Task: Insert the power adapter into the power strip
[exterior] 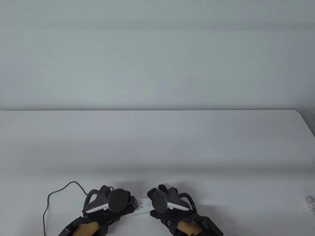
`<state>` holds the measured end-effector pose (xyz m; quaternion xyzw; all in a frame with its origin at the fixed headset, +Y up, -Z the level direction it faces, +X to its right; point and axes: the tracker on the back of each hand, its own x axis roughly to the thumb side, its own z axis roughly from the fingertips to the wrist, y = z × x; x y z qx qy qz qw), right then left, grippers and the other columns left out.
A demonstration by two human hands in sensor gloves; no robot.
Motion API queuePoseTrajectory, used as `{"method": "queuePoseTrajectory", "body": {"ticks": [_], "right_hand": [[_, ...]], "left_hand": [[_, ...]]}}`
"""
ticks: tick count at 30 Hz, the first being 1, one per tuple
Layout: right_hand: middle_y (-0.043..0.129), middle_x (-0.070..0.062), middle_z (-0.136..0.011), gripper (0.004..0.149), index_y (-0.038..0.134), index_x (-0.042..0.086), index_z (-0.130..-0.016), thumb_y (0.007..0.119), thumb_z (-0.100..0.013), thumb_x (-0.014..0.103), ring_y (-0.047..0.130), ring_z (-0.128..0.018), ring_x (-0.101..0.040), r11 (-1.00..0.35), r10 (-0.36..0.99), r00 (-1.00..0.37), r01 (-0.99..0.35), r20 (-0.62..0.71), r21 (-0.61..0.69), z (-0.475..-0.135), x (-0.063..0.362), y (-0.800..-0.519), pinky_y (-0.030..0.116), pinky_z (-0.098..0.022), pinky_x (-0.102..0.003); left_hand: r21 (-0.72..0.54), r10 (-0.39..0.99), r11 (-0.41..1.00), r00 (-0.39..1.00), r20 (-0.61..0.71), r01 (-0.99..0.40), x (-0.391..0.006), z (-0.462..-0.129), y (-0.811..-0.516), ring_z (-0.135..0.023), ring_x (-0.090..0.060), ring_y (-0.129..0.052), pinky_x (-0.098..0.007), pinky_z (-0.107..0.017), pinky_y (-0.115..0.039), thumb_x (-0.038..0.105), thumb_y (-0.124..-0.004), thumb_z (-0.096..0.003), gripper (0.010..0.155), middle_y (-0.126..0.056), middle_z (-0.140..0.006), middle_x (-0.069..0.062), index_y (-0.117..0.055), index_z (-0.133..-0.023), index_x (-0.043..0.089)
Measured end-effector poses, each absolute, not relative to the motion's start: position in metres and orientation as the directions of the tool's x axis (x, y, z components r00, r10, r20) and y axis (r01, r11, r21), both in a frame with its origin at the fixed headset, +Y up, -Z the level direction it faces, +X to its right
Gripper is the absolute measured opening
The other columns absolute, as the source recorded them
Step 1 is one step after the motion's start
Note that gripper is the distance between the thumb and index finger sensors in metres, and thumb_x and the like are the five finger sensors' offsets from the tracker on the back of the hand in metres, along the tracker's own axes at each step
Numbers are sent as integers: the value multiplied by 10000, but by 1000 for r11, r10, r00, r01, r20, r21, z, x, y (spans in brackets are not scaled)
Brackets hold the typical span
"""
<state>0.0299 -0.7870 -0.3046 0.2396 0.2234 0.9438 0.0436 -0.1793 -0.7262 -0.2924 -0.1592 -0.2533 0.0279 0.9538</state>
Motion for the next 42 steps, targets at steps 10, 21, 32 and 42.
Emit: {"method": "queuePoseTrajectory", "body": {"ticks": [10, 21, 32, 42], "right_hand": [[281, -40, -1227, 820, 155, 241, -1140, 615, -509, 493, 179, -1107, -342, -907, 161, -884, 43, 440, 420, -304, 28, -786, 254, -729, -663], [308, -40, -1225, 823, 175, 235, -1141, 620, -502, 501, 201, -1110, -334, -917, 122, -884, 73, 451, 392, -304, 25, -784, 269, -730, -664], [226, -104, -1225, 888, 50, 205, -1120, 504, -490, 634, 236, -1103, -409, -896, 277, -867, -78, 414, 437, -317, 53, -772, 325, -720, -681], [212, -169, -1212, 884, 90, 137, -1134, 421, -492, 646, 224, -1077, -460, -912, 332, -918, -253, 218, 322, -339, 111, -760, 327, -694, -700]], "left_hand": [[-259, 64, 963, 868, 492, 76, -171, -287, -726, -609, -299, -977, -580, -681, -727, 594, -665, -458, 711, -933, -728, -120, -684, -982, 113], [-264, -7, 951, 861, 509, 163, -159, -287, -736, -581, -295, -981, -570, -671, -751, 586, -649, -462, 697, -931, -706, -128, -680, -977, 116], [-310, 210, 947, 894, 397, -85, -192, -305, -714, -845, -378, -891, -615, -725, -650, 683, -603, -418, 853, -851, -951, -146, -573, -1094, 162], [13, 303, 952, 950, 79, -305, -284, -319, -704, -1201, -450, -310, -679, -812, -296, 644, -571, -463, 830, -358, -1271, -74, -351, -1168, 266]]}}
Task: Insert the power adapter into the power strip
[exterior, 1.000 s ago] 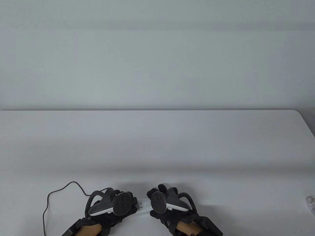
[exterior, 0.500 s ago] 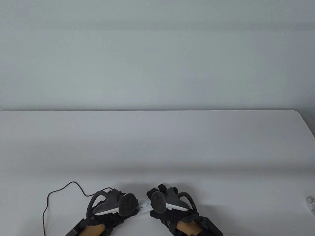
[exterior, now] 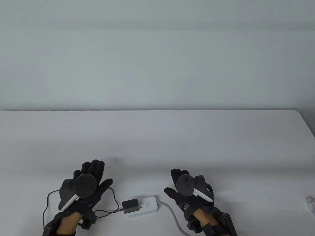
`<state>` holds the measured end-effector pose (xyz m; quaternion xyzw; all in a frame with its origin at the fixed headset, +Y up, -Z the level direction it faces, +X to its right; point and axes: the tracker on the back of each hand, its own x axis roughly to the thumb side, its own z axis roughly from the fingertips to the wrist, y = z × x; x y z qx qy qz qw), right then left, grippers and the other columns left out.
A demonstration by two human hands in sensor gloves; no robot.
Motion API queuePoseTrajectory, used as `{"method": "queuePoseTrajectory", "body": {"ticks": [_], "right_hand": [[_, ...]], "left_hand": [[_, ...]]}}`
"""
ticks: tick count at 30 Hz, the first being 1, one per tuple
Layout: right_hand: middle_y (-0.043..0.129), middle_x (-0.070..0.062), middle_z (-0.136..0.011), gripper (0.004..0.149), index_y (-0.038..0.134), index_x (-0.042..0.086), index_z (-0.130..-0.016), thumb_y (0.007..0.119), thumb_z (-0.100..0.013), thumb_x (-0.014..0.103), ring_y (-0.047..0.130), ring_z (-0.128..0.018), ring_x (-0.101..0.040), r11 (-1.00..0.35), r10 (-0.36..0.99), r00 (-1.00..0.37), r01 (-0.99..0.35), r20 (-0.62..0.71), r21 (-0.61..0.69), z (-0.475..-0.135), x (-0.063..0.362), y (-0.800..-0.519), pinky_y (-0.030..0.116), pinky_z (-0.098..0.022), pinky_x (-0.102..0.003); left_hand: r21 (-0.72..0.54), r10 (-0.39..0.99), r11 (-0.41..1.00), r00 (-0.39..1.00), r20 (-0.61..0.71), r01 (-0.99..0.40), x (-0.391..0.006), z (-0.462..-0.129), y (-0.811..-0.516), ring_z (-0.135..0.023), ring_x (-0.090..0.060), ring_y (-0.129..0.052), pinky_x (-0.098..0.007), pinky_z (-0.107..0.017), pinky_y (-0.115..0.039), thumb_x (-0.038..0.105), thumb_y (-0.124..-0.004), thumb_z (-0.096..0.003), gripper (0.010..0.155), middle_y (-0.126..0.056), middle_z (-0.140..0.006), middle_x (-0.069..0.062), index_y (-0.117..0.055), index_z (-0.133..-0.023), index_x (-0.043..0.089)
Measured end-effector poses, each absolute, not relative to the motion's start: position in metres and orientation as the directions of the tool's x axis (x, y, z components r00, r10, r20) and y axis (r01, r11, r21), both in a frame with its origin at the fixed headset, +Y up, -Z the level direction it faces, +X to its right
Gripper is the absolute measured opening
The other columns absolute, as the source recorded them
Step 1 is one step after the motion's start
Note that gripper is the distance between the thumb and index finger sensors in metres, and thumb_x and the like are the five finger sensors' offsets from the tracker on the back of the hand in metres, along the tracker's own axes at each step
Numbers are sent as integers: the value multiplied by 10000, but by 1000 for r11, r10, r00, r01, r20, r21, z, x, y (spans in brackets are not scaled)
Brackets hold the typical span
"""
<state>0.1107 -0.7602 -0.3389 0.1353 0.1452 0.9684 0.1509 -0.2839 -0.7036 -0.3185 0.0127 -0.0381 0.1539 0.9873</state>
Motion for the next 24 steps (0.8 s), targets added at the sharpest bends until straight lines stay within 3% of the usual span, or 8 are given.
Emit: {"method": "queuePoseTrajectory", "body": {"ticks": [7, 15, 20, 23, 24], "right_hand": [[127, -203, -1201, 907, 14, 119, -1117, 364, -483, 664, 166, -1059, -502, -974, 172, -971, -143, 168, 174, -340, 125, -761, 294, -675, -727], [64, -307, -1163, 929, -115, 170, -1073, 309, -453, 716, 187, -1066, -525, -995, 53, -984, -37, 169, 94, -338, 131, -764, 316, -653, -770], [47, -220, -1201, 932, -149, 156, -1066, 202, -426, 737, 57, -1061, -481, -994, -37, -982, 54, 185, 90, -341, 134, -772, 185, -620, -781], [-13, -238, -1183, 933, -168, 157, -1055, 193, -423, 741, 62, -1054, -517, -990, -50, -979, 74, 198, 117, -343, 136, -776, 220, -629, -794], [-49, -295, -1146, 947, -202, 144, -1031, 204, -424, 747, 102, -1054, -549, -988, -52, -979, 80, 198, 134, -343, 136, -777, 291, -640, -810]], "left_hand": [[12, 269, 963, 961, -62, -268, -314, -320, -713, -1179, -421, -116, -664, -791, -188, 627, -479, -482, 812, -181, -1264, -63, -243, -1170, 266], [-60, 227, 971, 971, -74, -232, -312, -322, -723, -1144, -417, -27, -642, -784, -137, 683, -464, -442, 889, -101, -1244, -81, -172, -1164, 256], [-95, 209, 972, 976, -56, -213, -307, -325, -729, -1129, -421, -19, -589, -779, -96, 690, -471, -434, 905, -99, -1236, -109, -173, -1162, 243], [-130, 203, 969, 978, -52, -208, -305, -328, -734, -1126, -424, -17, -588, -779, -98, 691, -473, -433, 910, -95, -1234, -112, -168, -1161, 239], [-142, 203, 968, 978, -51, -208, -305, -329, -735, -1127, -420, -16, -588, -781, -100, 693, -473, -432, 910, -92, -1233, -111, -168, -1161, 241]]}}
